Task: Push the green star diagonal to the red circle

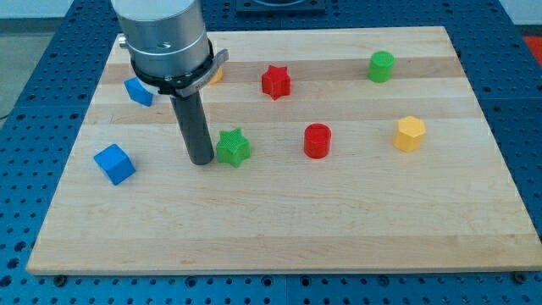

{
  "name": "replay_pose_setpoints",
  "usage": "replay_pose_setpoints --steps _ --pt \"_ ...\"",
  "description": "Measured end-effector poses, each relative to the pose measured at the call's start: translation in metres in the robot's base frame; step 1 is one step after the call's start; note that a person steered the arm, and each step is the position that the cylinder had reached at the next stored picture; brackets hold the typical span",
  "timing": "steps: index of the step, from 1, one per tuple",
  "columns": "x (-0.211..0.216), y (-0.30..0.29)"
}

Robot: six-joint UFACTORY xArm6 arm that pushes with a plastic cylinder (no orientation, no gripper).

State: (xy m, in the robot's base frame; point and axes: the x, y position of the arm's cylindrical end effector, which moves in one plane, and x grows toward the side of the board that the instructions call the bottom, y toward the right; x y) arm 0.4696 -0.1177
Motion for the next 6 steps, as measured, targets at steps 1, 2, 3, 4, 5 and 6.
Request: replay_pose_setpoints --steps 1,2,3,4,5,6 --pt "-0.036 -0.016" --pt "-0.053 -0.006" --pt "-0.047 0.035" --pt "-0.016 0.046" --pt "0.025 0.046" --pt "0.026 0.046"
